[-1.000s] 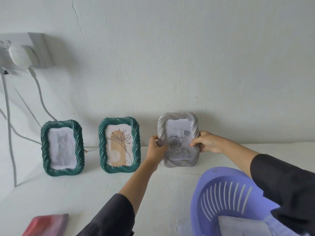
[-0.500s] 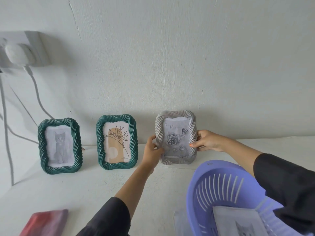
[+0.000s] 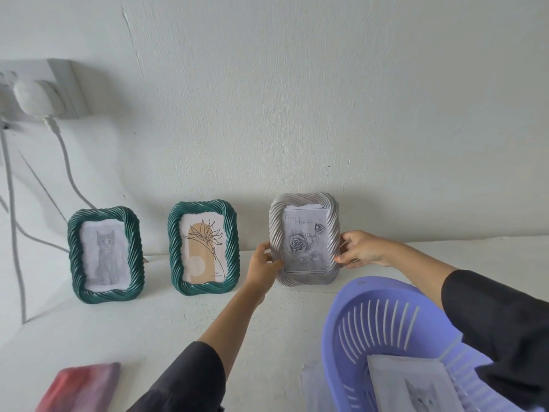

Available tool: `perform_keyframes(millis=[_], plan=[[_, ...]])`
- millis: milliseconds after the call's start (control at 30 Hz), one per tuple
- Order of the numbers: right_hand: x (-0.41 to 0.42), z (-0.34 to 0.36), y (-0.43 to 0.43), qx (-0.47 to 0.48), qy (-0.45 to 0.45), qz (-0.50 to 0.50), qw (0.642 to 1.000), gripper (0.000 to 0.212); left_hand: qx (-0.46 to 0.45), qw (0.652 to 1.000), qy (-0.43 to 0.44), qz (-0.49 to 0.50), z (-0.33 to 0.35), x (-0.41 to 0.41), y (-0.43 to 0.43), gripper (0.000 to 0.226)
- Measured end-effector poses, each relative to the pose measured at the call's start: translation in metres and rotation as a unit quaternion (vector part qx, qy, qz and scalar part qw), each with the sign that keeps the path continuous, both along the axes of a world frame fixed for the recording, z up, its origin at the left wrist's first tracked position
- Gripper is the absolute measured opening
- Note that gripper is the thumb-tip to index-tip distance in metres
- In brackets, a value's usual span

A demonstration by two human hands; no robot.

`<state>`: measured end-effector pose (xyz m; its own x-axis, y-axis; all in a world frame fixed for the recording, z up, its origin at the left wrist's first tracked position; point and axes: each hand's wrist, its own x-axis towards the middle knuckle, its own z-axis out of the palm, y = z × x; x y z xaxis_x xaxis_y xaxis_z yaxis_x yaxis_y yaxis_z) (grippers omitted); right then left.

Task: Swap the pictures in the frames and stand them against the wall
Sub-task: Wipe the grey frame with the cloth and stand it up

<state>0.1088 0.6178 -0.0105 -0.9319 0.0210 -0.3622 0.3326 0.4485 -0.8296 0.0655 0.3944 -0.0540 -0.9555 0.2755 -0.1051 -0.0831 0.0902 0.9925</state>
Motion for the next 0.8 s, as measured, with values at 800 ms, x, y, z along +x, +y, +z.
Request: perform_keyframes(millis=[800], plan=[[0.0022,-0.0005,-0.0009,0.049,-0.011,0.013,0.999,0.022,-0.001,1.0,-0.012,0.01,0.0039,0.0039,0.0011,0.03]])
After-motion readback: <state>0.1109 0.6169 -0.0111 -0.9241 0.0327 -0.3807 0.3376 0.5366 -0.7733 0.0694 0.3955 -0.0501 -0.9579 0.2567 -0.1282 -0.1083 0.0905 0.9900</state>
